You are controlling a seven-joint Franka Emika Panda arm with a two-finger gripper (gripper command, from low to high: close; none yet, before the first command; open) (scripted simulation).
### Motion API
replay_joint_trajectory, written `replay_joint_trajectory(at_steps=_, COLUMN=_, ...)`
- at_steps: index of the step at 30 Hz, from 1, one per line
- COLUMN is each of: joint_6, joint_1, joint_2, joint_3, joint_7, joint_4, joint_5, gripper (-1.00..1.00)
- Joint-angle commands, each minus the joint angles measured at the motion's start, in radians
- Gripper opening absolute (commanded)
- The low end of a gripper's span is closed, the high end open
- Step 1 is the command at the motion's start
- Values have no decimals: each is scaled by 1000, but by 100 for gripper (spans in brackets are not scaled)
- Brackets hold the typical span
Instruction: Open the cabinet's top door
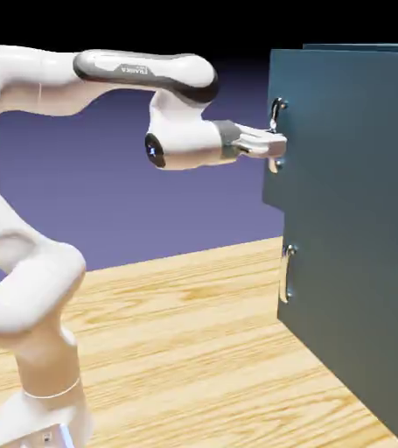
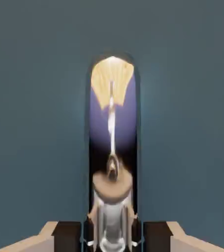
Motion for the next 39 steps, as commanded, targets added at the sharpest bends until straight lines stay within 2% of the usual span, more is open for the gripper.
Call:
replay_joint_trajectory(at_steps=1, joint_6=-9, joint_1=37, joint_2=-15, joint_3=-32, joint_7=26, joint_4=-25, joint_5=-36, gripper=-100)
replay_joint_trajectory(at_steps=11, joint_6=-71, joint_1=377, joint_2=-219, joint_3=-366, joint_7=272, joint_4=-268, joint_5=-449, gripper=-100)
replay_joint_trajectory(at_steps=20, joint_6=-99, joint_1=552, joint_2=-426, joint_3=-587, joint_7=499, joint_4=-427, joint_5=-841, gripper=-100)
replay_joint_trajectory(at_steps=29, joint_6=-221, joint_1=548, joint_2=-618, joint_3=-740, joint_7=754, joint_4=-543, joint_5=-1232, gripper=-100)
replay_joint_trajectory(at_steps=39, joint_6=-580, joint_1=391, joint_2=-767, joint_3=-1016, joint_7=941, joint_4=-575, joint_5=-1665, gripper=-100)
